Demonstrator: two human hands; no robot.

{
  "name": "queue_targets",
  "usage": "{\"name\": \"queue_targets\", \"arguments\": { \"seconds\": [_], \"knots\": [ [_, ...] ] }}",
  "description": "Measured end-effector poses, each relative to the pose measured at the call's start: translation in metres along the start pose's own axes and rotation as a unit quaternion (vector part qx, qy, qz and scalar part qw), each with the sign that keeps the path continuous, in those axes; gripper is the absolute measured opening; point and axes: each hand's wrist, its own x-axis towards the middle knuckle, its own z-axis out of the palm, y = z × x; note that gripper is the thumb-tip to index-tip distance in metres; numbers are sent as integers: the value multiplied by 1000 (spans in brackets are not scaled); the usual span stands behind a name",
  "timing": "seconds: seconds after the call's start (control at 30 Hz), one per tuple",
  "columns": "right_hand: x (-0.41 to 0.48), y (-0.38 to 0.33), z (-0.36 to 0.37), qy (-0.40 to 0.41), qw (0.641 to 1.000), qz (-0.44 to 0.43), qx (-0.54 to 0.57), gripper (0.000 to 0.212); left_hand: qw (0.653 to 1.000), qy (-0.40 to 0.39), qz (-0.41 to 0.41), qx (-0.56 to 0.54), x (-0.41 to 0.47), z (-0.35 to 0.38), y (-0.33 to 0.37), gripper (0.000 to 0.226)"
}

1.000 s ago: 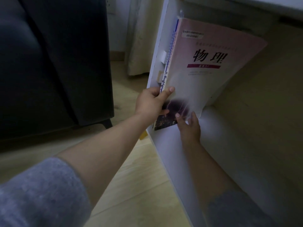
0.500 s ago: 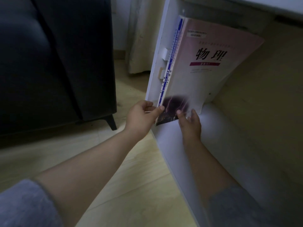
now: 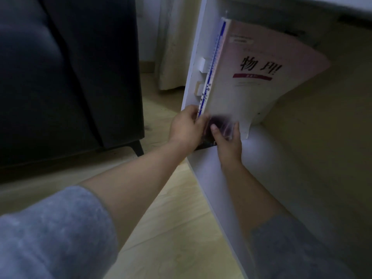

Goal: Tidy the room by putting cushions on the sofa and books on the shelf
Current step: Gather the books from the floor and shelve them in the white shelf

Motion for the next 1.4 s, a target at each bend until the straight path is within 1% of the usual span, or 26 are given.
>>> {"name": "queue_targets", "arguments": {
  "seconds": [0.1,0.23,0.37,0.5,0.63,0.73,0.93,1.03,1.13,1.27,1.4],
  "knots": [
    [3,7,-3,1,999,-15,-38,95,1000,7,-11,-4,10,-1,-5,13],
    [5,16,-7,17,996,-33,-75,93,999,-9,-12,-28,11,-1,-9,16],
    [0,18,-6,29,996,-43,-65,94,999,-20,-14,-35,11,-3,-10,15],
    [-6,18,-5,39,994,-55,-84,90,999,-23,-13,-34,11,-4,-10,13],
    [-10,16,-4,36,994,-55,-91,91,998,-14,-17,-56,9,-3,-12,13],
    [-12,14,-6,32,995,-51,-81,84,997,1,-25,-75,4,1,-12,11],
    [-18,11,-7,37,997,-43,-46,79,997,35,-27,-65,0,4,-12,17],
    [-20,9,-9,42,997,-40,-52,80,997,38,-36,-59,-2,3,-14,31],
    [-22,7,-9,43,997,-34,-49,79,997,38,-49,-54,-5,1,-15,38],
    [-25,7,-11,45,998,-23,-46,78,994,44,-75,-61,-16,-2,-21,41],
    [-34,5,-12,49,998,-25,-39,78,996,40,-71,-39,-33,-5,-30,42]
  ]
}}
